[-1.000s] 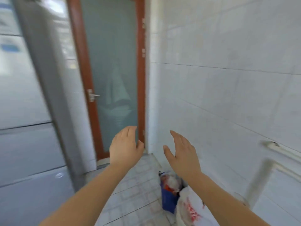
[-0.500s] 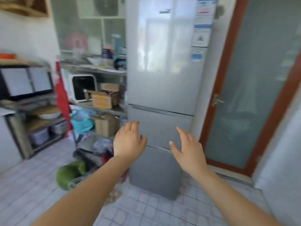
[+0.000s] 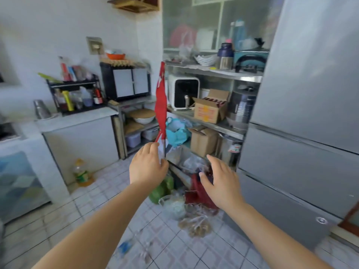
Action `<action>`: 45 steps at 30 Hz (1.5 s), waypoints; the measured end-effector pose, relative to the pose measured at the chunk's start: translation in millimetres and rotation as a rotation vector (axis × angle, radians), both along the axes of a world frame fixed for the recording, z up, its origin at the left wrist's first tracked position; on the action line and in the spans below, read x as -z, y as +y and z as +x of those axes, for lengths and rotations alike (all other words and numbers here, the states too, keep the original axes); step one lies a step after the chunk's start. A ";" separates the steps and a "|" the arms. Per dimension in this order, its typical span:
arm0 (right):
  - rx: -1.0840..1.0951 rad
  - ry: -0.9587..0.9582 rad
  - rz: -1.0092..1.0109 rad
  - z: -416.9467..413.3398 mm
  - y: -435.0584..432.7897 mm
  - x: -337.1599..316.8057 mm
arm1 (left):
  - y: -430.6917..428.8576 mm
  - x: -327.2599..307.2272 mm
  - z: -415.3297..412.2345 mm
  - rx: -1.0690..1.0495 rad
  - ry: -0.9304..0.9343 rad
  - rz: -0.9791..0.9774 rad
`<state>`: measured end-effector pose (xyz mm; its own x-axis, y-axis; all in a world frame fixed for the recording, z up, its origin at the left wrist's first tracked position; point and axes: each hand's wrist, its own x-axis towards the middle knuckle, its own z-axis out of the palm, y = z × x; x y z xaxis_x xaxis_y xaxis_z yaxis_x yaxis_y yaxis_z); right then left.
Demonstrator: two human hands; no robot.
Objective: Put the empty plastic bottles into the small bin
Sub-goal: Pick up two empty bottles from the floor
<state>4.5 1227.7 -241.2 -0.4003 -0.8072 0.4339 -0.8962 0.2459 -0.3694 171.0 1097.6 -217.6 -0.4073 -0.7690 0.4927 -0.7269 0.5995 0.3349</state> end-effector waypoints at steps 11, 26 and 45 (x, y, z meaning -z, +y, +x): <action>-0.268 0.015 0.109 10.5 -191.8 42.5 | -143.1 47.6 27.8 -0.257 -0.067 0.109; -0.547 -0.051 0.347 74.5 -411.4 144.4 | -301.0 154.7 92.1 -0.550 -0.107 0.391; -0.127 -0.323 0.709 134.6 -511.4 419.3 | -463.8 430.9 148.9 -0.199 -0.489 0.780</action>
